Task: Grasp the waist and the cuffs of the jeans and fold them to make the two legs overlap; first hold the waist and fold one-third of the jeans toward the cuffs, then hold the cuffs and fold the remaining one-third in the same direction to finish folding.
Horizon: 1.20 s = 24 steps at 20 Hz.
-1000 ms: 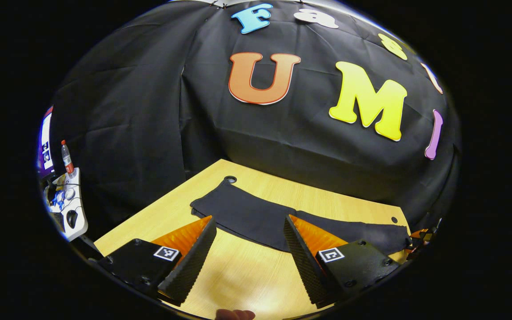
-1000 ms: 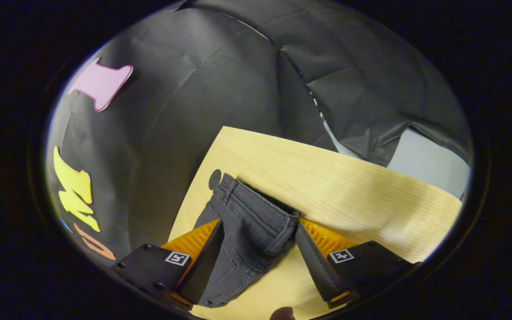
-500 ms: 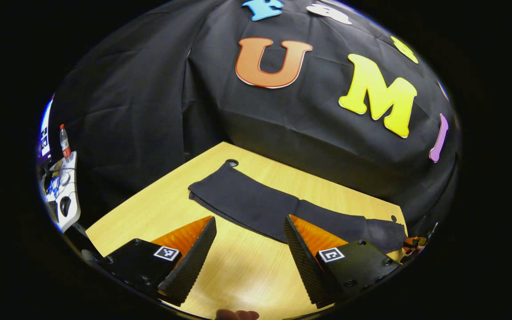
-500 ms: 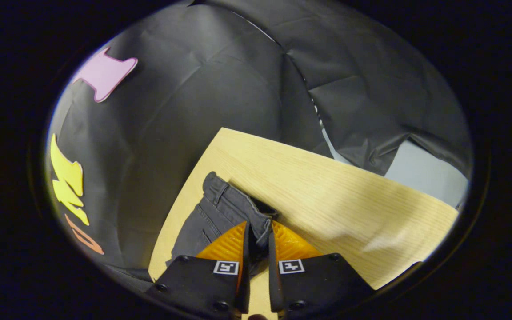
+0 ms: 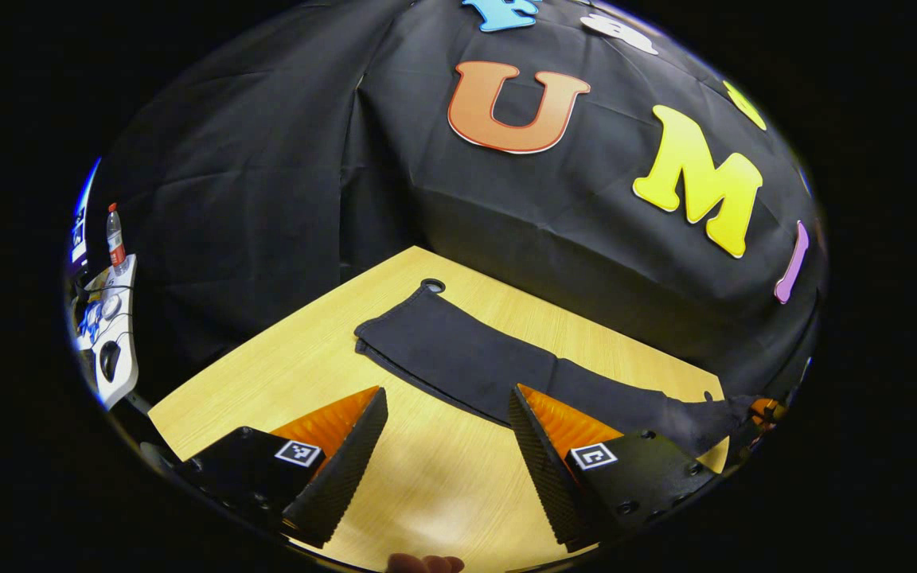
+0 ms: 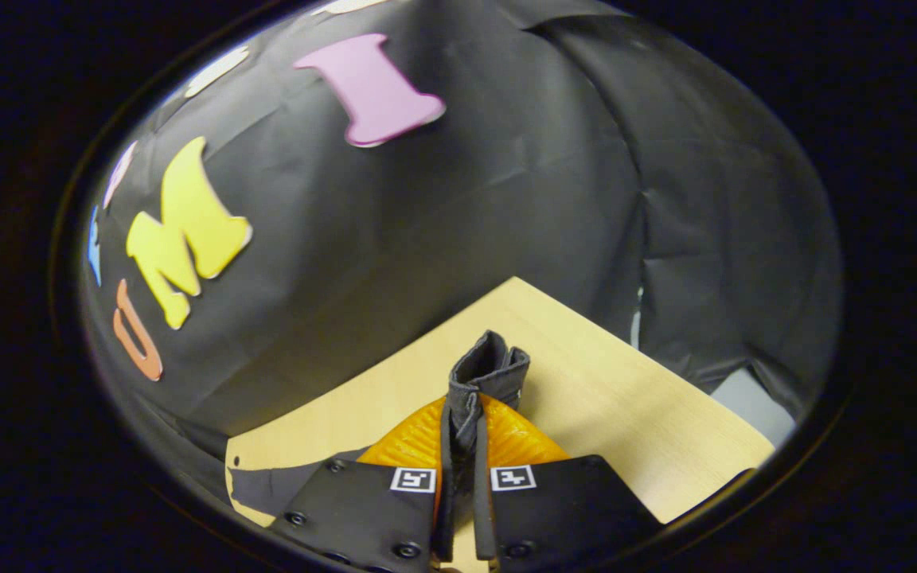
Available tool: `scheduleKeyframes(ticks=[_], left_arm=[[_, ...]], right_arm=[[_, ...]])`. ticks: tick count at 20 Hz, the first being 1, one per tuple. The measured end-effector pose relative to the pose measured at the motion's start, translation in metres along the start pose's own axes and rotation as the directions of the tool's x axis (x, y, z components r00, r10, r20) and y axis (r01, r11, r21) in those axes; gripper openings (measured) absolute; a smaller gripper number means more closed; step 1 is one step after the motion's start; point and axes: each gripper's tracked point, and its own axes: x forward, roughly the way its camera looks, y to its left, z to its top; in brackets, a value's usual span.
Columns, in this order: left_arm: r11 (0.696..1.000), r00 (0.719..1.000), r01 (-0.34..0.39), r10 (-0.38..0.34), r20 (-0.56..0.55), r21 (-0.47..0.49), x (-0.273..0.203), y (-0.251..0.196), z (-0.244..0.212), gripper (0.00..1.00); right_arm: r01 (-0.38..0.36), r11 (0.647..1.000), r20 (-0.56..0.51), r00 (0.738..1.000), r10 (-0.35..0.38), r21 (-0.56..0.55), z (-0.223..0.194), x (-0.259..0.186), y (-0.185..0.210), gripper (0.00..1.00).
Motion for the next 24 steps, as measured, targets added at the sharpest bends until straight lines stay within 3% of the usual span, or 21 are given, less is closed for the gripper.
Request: scheduleKeyframes(ticks=[1,3,6,7,11,14,15,19,21,22,24], left_arm=[[1.0,1.0,0.004,-0.005,0.012,0.017,0.001,0.004,0.004,0.98],[0.999,0.999,0.018,-0.02,0.032,0.036,0.002,0.01,0.01,0.98],[0.998,0.998,0.032,-0.035,0.058,0.05,0.004,0.024,0.016,0.98],[0.998,0.997,0.037,-0.04,0.063,0.049,0.004,0.028,0.018,0.98],[0.999,0.996,0.041,-0.042,0.073,0.016,0.005,0.057,0.02,0.98],[0.999,0.997,0.022,-0.02,0.081,-0.026,0.008,0.087,0.022,0.98],[0.999,0.997,0.017,-0.015,0.075,-0.033,0.008,0.095,0.021,0.98],[0.999,0.999,-0.008,0.01,0.049,-0.043,0.012,0.12,0.013,0.98],[0.999,0.999,-0.009,0.011,0.038,-0.053,0.015,0.121,0.011,0.98],[0.998,0.999,-0.007,0.009,0.033,-0.058,0.015,0.123,0.01,0.98],[0.998,1.0,0.0,0.001,0.026,-0.07,0.017,0.125,0.007,0.98]], right_arm=[[-0.029,0.998,0.005,1.0,0.029,-0.047,0.0,-0.007,0.025,0.11],[-0.085,0.985,0.003,0.996,0.087,-0.153,-0.007,-0.023,0.074,0.07],[-0.154,0.939,-0.006,0.987,0.16,-0.307,-0.03,-0.033,0.148,0.06],[-0.177,0.923,-0.02,0.983,0.181,-0.342,-0.045,-0.033,0.172,0.1],[-0.234,0.896,-0.081,0.972,0.22,-0.377,-0.117,-0.02,0.252,0.1],[-0.266,0.87,-0.141,0.964,0.227,-0.415,-0.177,-0.01,0.287,0.1],[-0.276,0.857,-0.162,0.96,0.227,-0.436,-0.198,-0.005,0.295,0.14],[-0.313,0.806,-0.272,0.942,0.197,-0.502,-0.289,0.018,0.314,0.1],[-0.324,0.769,-0.29,0.939,0.187,-0.551,-0.317,0.024,0.317,0.14],[-0.325,0.754,-0.294,0.938,0.182,-0.57,-0.329,0.028,0.319,0.1],[-0.325,0.733,-0.307,0.937,0.166,-0.598,-0.347,0.033,0.32,0.12]])
